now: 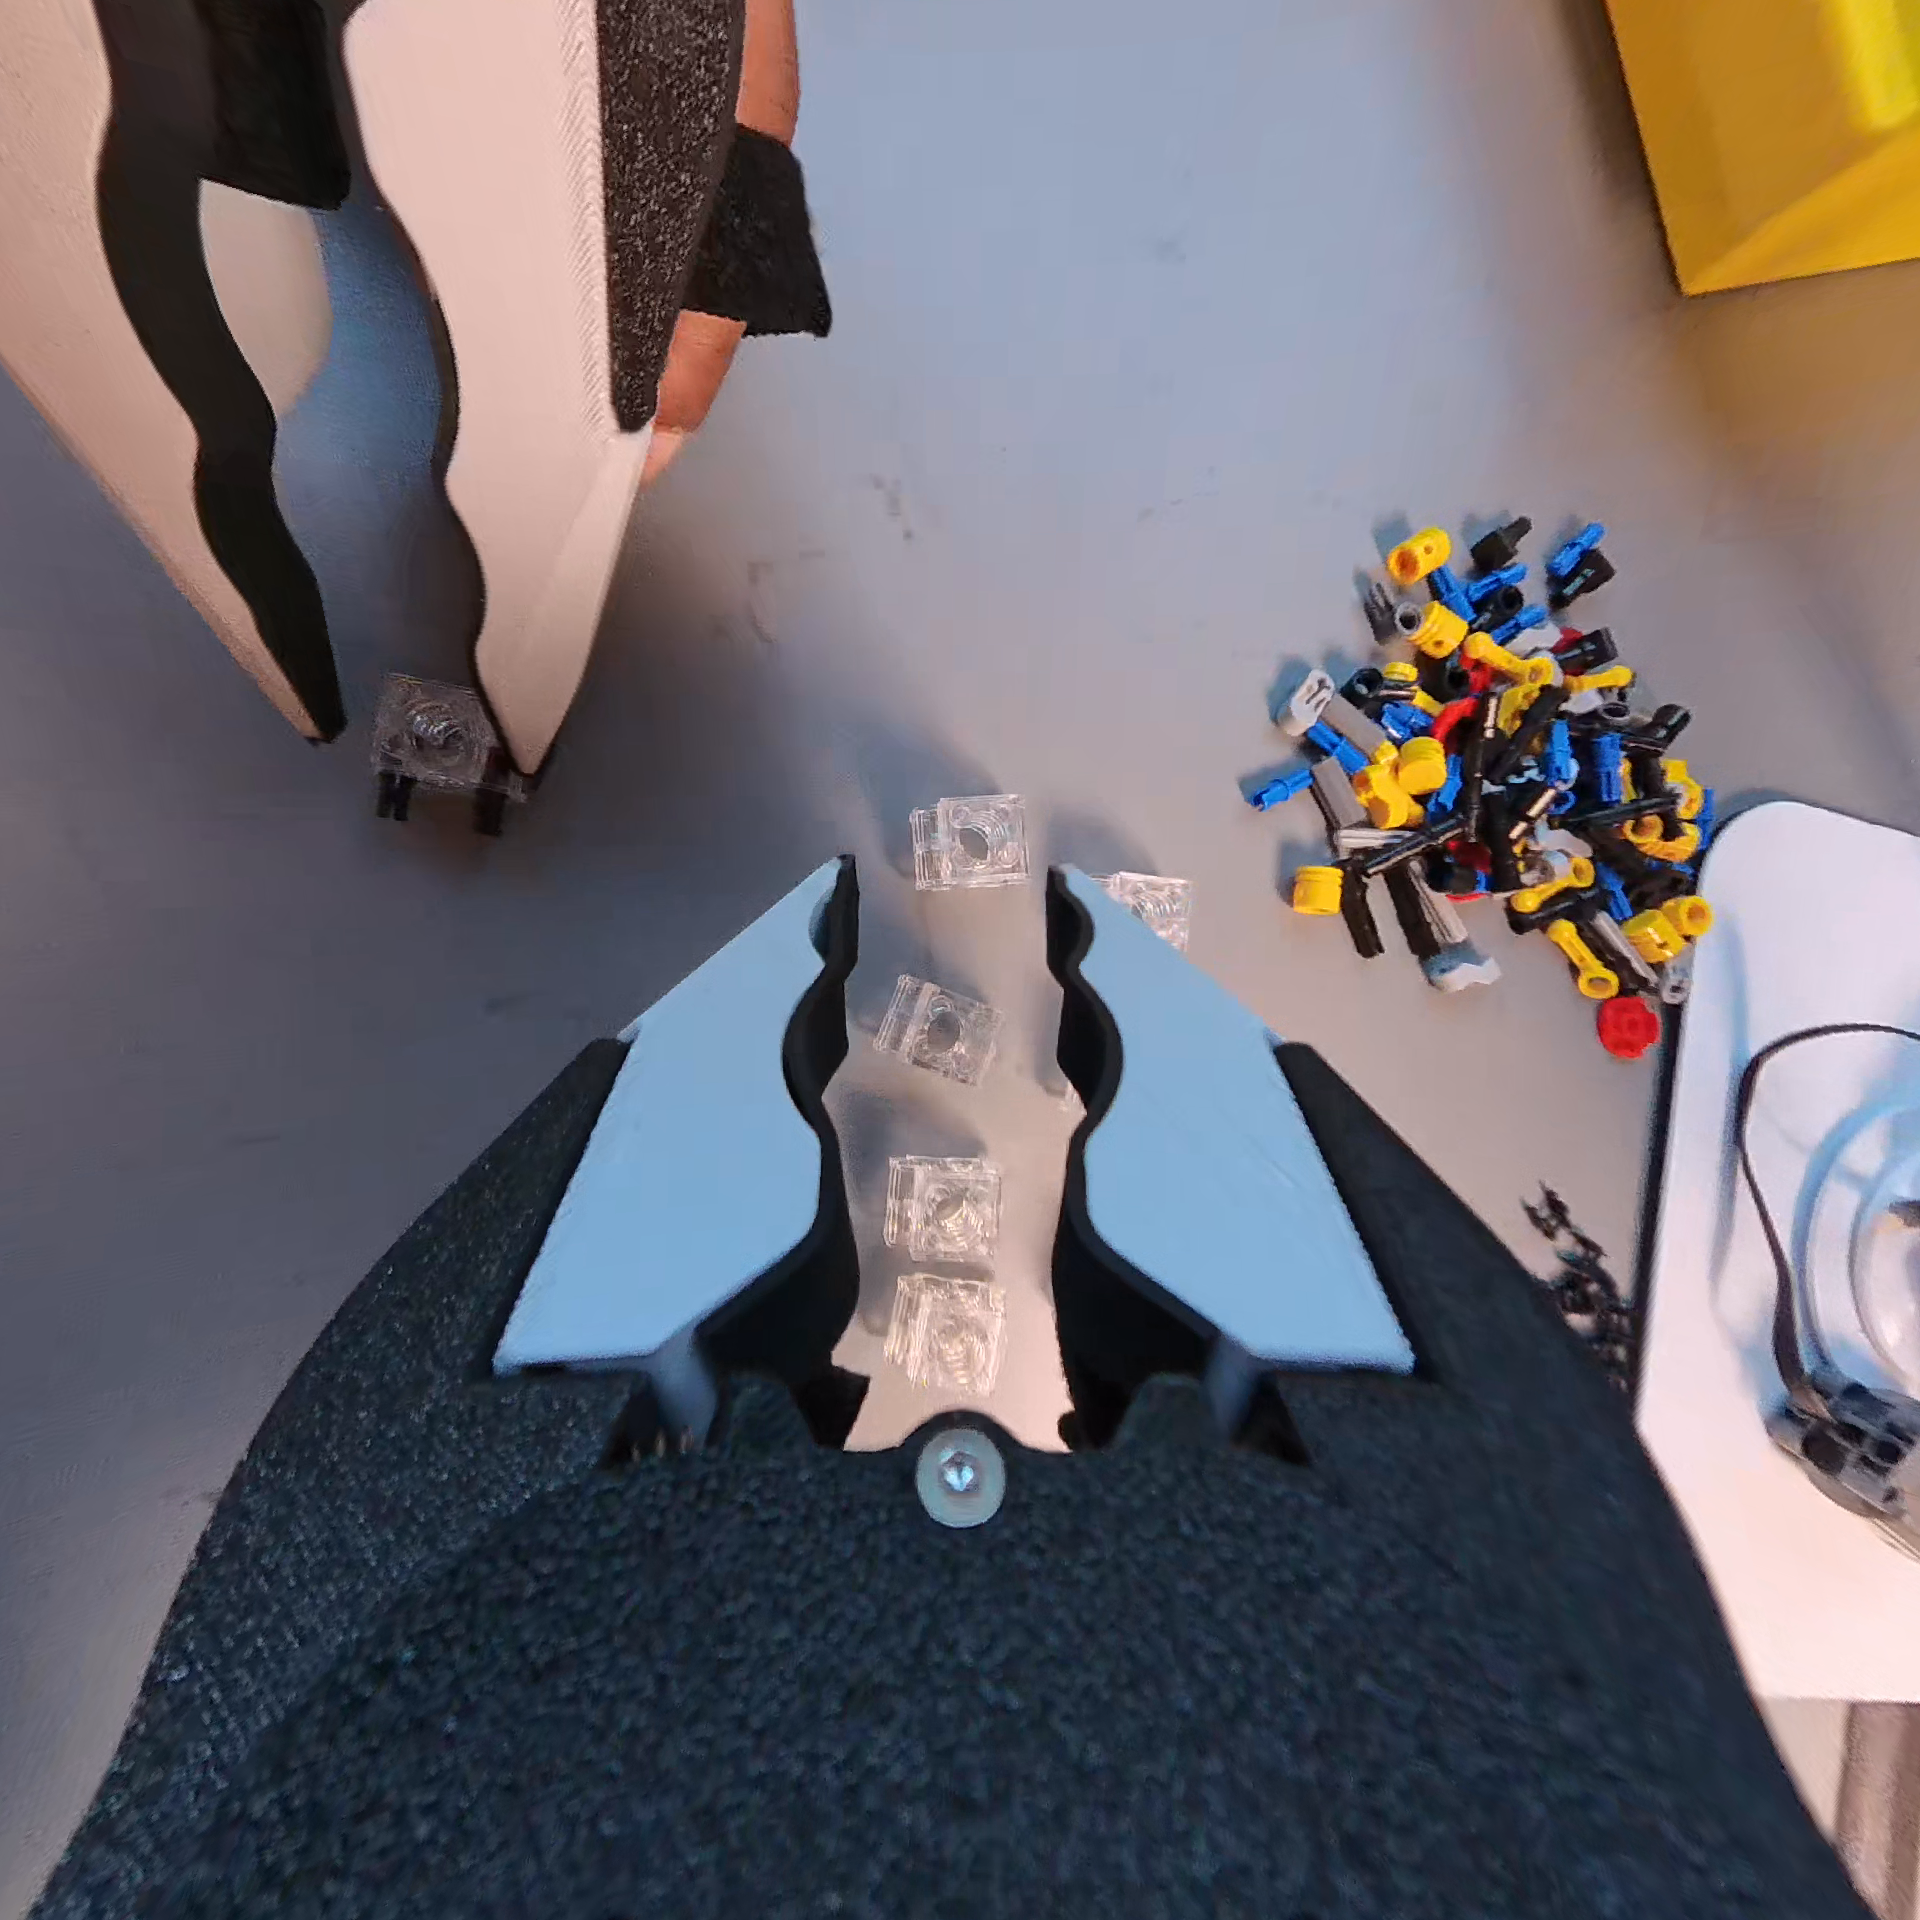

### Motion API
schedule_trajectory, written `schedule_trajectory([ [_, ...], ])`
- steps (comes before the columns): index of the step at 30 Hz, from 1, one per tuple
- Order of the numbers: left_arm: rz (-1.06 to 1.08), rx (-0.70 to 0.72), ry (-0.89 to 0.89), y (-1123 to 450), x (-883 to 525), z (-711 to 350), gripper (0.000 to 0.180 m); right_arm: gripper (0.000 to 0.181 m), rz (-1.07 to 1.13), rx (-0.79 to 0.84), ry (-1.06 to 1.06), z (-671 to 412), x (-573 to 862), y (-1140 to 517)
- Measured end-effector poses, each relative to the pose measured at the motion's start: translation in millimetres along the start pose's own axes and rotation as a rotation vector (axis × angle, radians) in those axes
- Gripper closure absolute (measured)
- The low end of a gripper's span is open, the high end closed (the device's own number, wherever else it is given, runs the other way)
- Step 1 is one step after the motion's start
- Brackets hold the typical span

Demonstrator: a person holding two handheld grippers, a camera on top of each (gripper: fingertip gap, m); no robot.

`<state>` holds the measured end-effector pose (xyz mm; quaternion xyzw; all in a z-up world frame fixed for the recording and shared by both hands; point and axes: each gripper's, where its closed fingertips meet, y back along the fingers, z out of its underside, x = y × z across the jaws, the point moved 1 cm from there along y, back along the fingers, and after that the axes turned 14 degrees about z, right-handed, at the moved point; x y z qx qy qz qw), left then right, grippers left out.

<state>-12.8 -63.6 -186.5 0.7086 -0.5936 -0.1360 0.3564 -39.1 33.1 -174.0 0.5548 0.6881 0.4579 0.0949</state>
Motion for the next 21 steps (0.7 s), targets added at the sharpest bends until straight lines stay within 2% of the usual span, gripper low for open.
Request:
schedule_trajectory([
  [1,-0.01,-0.011,0.003,-1,-1,1,0.158,0.145,-0.014,0.002,-0.003,-1,-2,-3],
  [5,-0.022,-0.025,0.015,2,-4,4,0.158,0.148,-0.006,-0.025,0.012,-3,0,-14],
  [6,-0.032,-0.024,0.02,4,-7,5,0.158,0.159,-0.008,-0.031,0.014,-3,1,-16],
  [9,-0.056,-0.013,0.046,9,-13,8,0.158,0.165,-0.034,0.015,0.022,-10,-7,-10],
  [15,-0.071,-0.006,0.07,14,-18,10,0.158,0.165,-0.104,0.134,-0.039,-7,-47,36],
  [21,-0.027,0.024,0.036,-2,-7,-2,0.158,0.165,-0.12,0.082,-0.111,20,-88,59],
])
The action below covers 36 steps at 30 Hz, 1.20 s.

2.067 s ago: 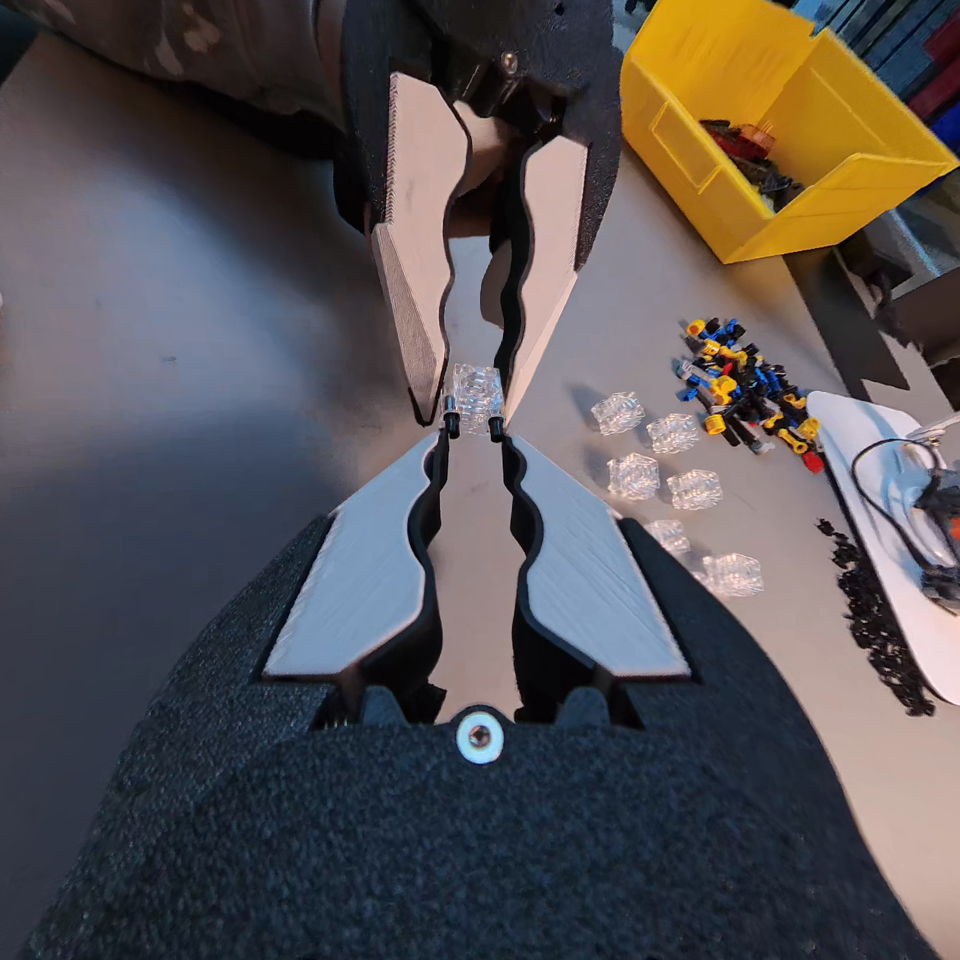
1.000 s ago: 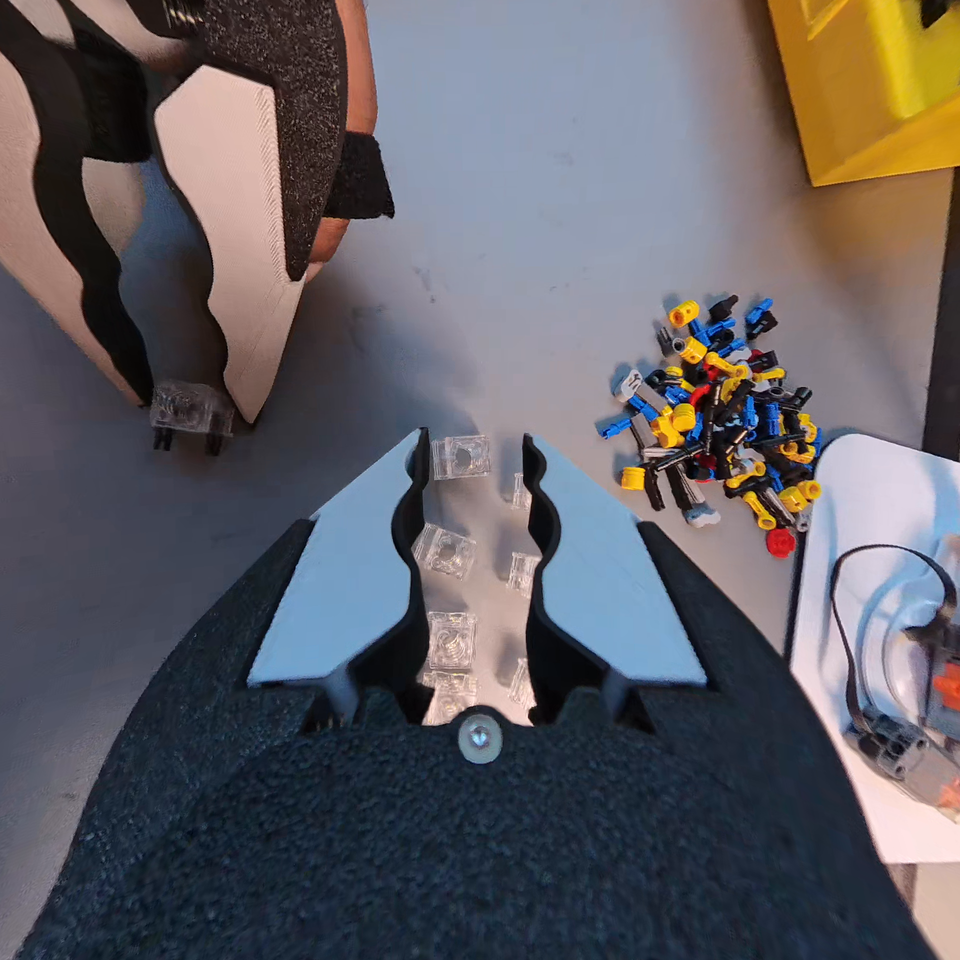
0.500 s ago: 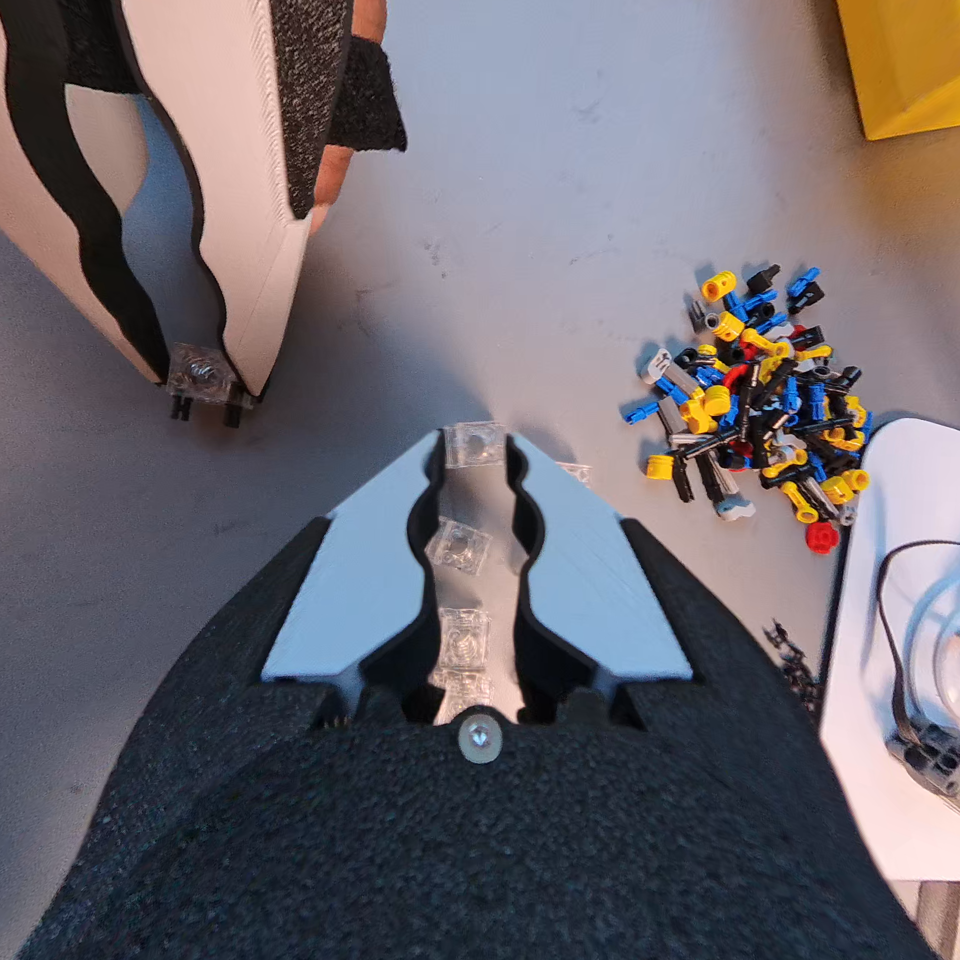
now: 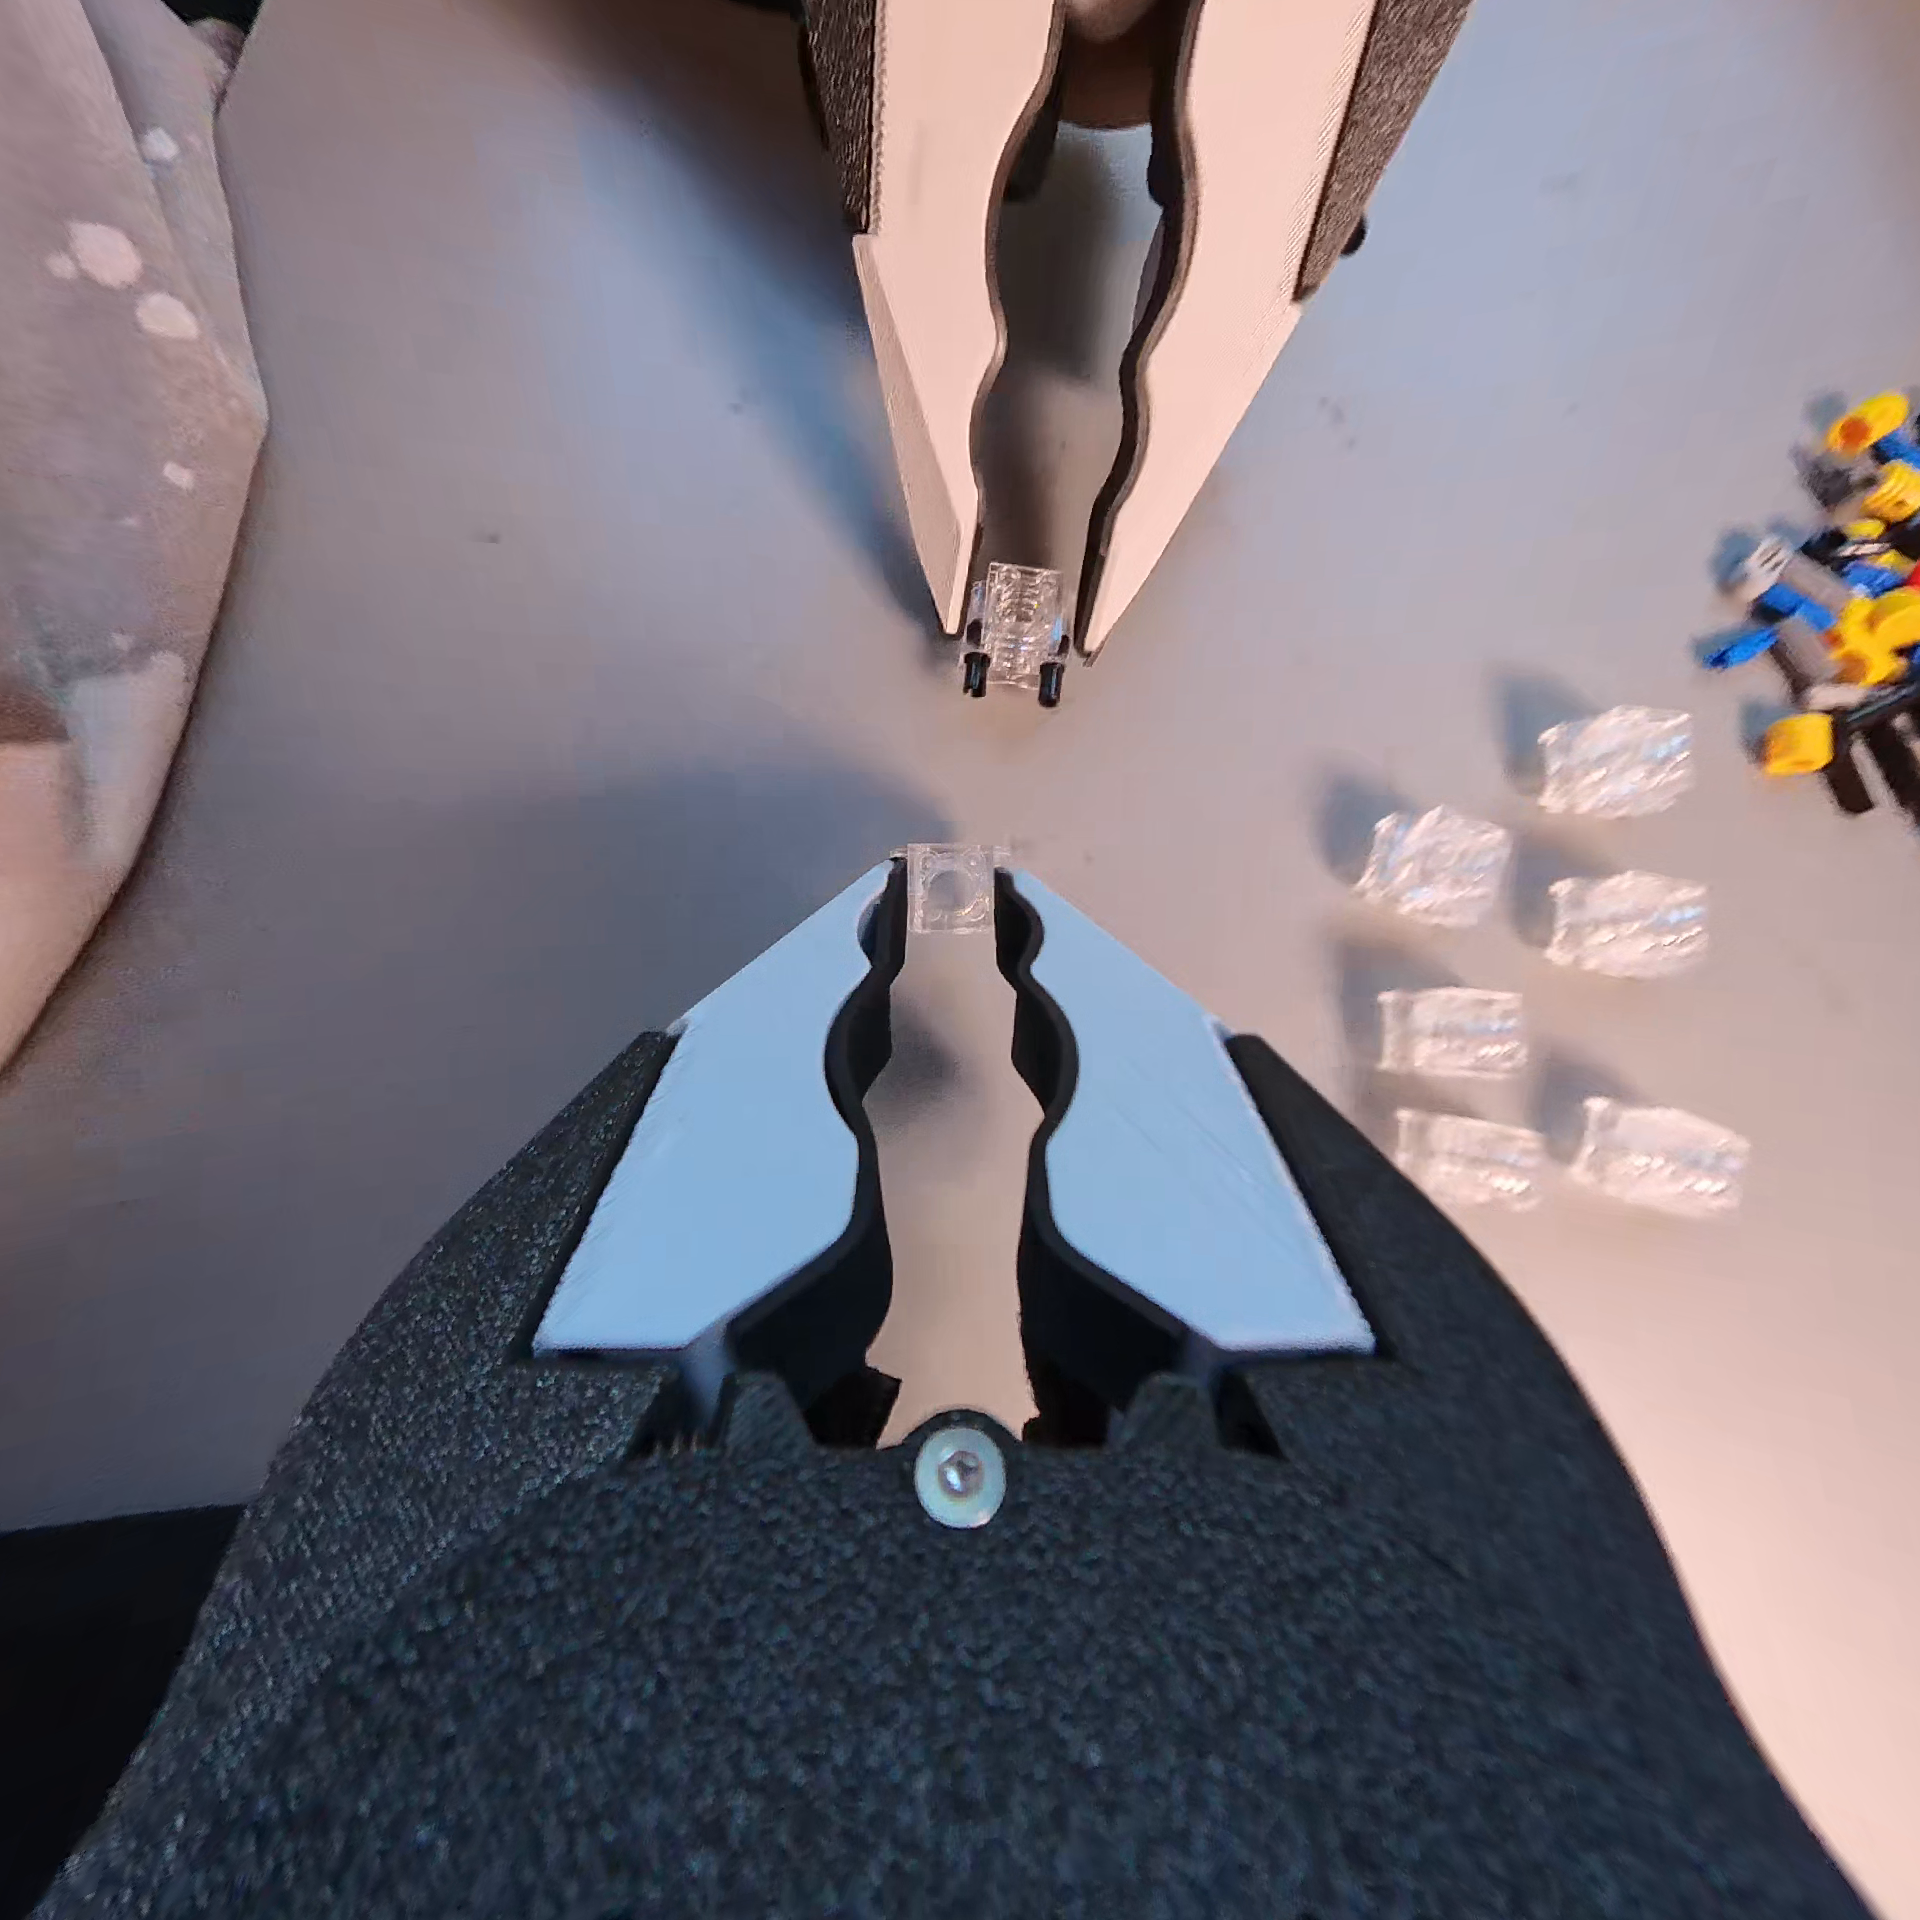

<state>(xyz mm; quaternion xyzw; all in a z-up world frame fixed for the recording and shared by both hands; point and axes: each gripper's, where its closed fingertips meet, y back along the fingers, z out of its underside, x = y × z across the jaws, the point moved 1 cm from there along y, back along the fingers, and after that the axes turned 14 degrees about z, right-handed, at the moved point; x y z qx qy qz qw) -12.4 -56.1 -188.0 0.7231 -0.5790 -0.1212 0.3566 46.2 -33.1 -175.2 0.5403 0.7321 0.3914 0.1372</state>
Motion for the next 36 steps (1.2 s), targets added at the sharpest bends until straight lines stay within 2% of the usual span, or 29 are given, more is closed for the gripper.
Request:
schedule_trajectory([
  [7,0.028,0.027,-0.024,-16,10,-10,0.158,0.165,0.051,-0.006,-0.057,5,-8,-4],
  [9,0.028,0.035,-0.018,-17,11,-11,0.158,0.157,0.071,-0.004,-0.065,5,-5,-4],
  [14,0.039,0.04,-0.027,-17,13,-12,0.156,0.152,0.071,0.032,-0.115,8,-6,7],
  [19,0.049,0.042,-0.024,-17,14,-11,0.153,0.152,0.087,0.012,-0.127,12,-7,-4],
  [36,0.051,0.039,-0.013,-25,14,-12,0.158,0.157,0.056,-0.009,-0.081,4,-16,-18],
])
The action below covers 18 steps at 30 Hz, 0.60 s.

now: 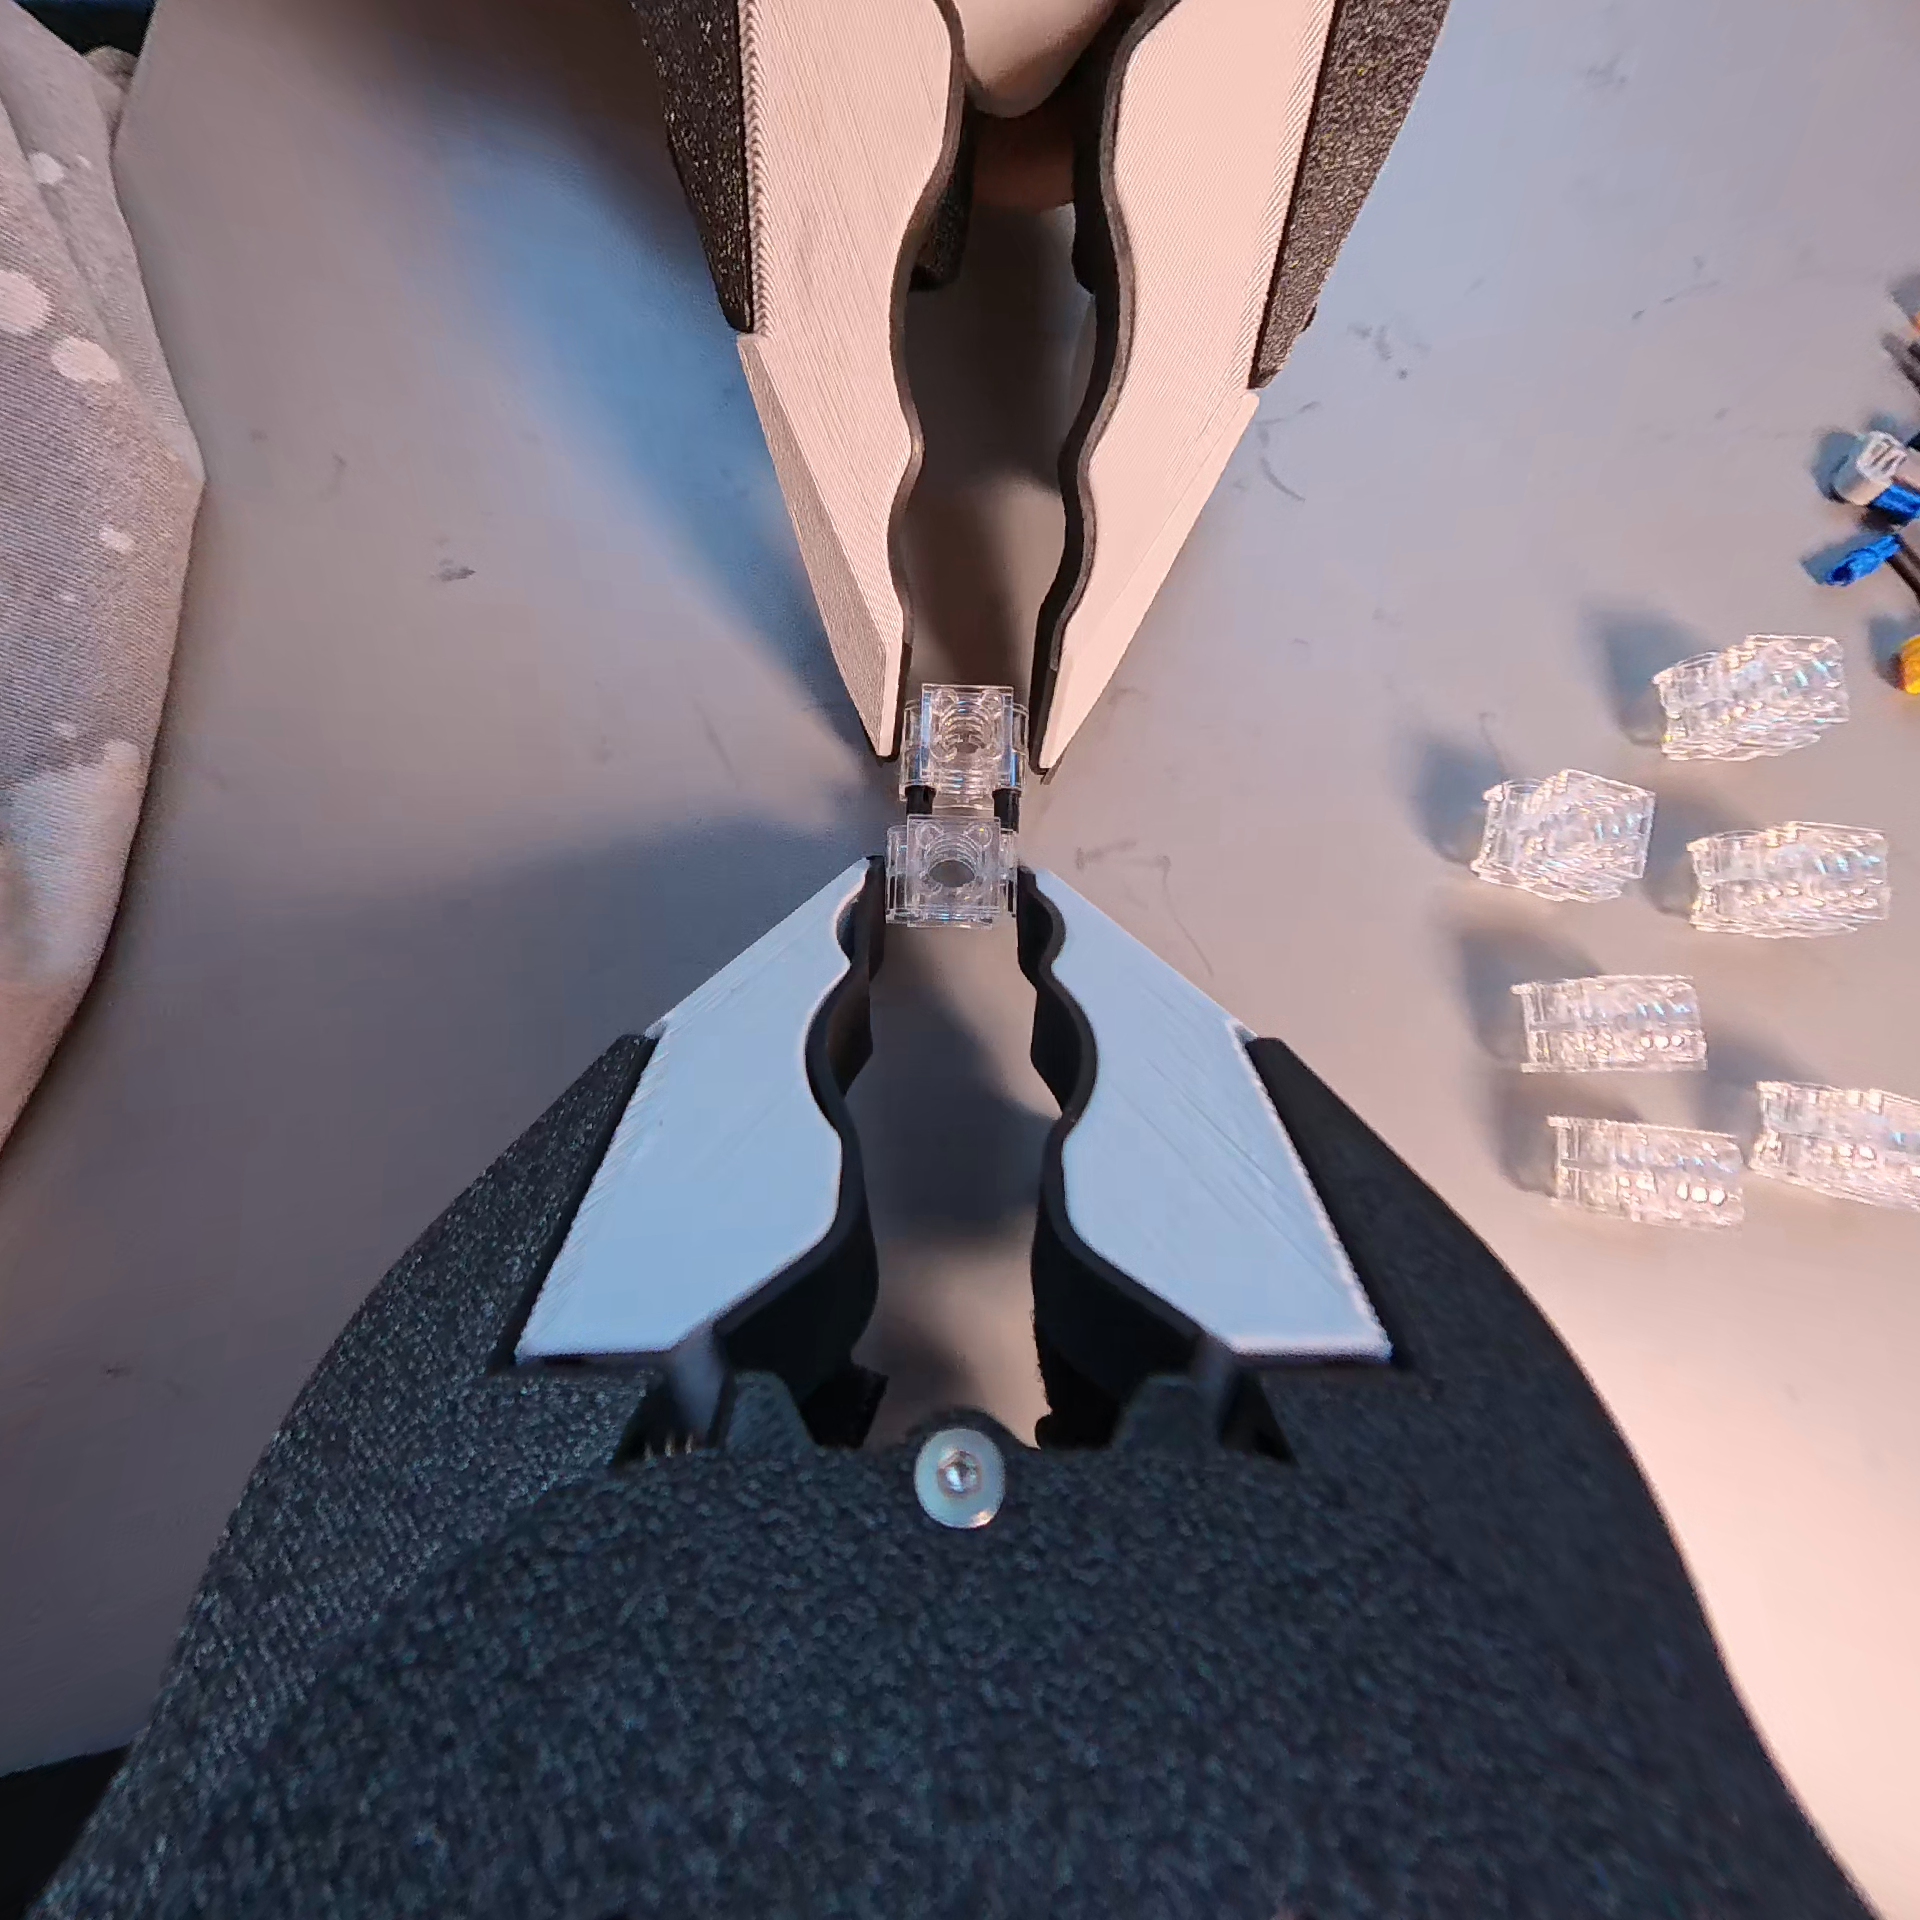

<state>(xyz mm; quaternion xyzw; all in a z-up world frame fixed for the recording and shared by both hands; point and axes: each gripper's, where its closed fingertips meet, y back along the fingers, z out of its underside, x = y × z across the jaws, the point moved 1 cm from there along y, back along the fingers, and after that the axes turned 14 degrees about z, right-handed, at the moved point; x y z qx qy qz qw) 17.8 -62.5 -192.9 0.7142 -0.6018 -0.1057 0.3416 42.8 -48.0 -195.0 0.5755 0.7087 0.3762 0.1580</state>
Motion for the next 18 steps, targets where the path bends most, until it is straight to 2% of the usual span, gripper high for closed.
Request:
schedule_trajectory([
  [9,0.031,0.005,0.059,-0.5,2.3,-0.4,0.158,0.157,0.001,0.024,0.01,-1.2,-0.5,-0.5],
  [18,0.036,0.003,0.039,-1.1,2.6,-0.4,0.158,0.158,-0.002,0.022,0.016,-2.7,-1.6,-1.2],
])
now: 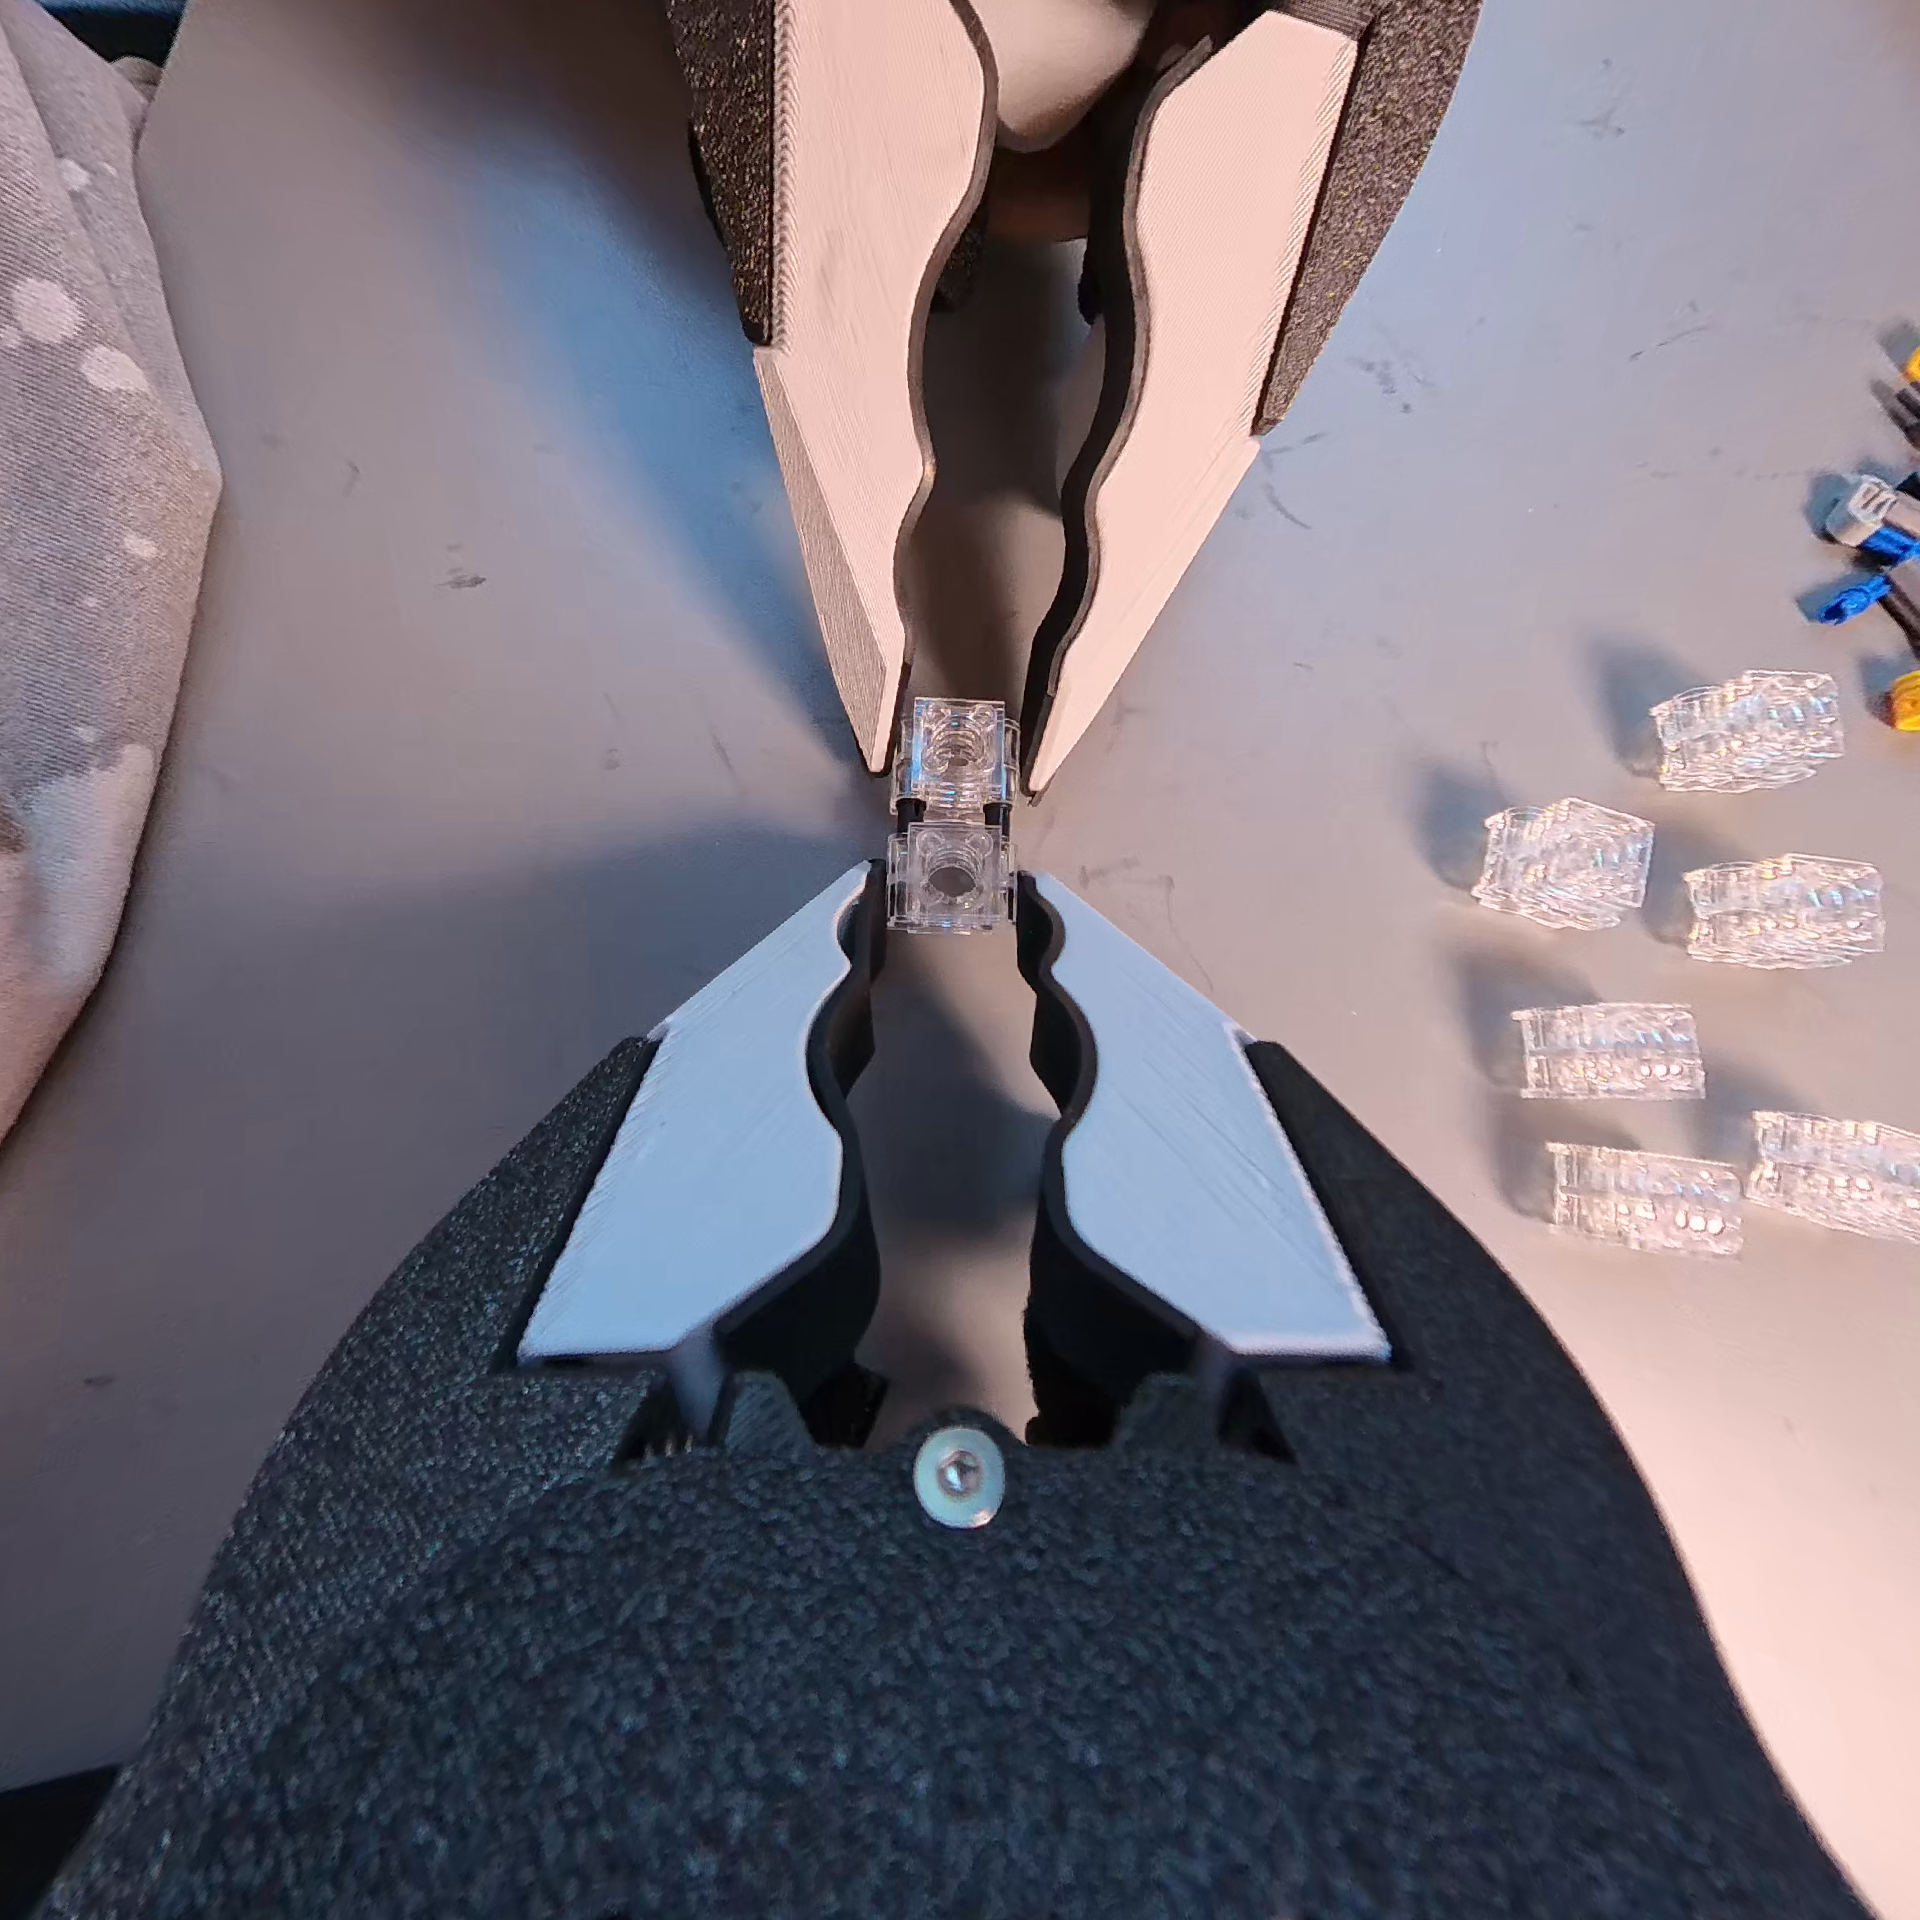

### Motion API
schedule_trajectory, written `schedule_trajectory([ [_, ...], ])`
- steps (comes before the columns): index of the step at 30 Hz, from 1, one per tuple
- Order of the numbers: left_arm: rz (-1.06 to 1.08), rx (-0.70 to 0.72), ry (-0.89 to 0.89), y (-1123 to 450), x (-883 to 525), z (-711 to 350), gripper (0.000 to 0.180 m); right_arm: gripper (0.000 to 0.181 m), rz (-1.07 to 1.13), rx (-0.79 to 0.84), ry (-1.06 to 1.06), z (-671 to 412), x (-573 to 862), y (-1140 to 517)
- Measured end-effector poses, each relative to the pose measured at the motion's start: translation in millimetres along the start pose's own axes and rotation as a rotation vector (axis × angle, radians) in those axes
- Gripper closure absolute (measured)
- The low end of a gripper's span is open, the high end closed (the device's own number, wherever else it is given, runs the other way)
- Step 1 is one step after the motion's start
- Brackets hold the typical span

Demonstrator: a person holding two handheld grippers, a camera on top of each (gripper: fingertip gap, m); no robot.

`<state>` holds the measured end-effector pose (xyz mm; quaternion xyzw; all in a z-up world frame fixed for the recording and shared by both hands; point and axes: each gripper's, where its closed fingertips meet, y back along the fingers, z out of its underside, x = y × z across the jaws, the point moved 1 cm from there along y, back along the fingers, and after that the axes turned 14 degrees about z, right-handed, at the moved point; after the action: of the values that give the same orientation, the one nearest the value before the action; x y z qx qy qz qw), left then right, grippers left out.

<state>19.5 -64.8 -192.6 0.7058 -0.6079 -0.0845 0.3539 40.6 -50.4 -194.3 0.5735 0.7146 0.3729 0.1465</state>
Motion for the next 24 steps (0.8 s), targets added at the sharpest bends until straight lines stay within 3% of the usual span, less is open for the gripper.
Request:
schedule_trajectory([
  [12,-0.005,-0.002,0.03,-5,1,-3,0.159,0.158,-0.015,-0.069,0.022,-3,-3,-2],
  [24,-0.007,0.036,0.057,-2,-4,-3,0.158,0.153,0.064,-0.008,-0.022,2,7,2],
])
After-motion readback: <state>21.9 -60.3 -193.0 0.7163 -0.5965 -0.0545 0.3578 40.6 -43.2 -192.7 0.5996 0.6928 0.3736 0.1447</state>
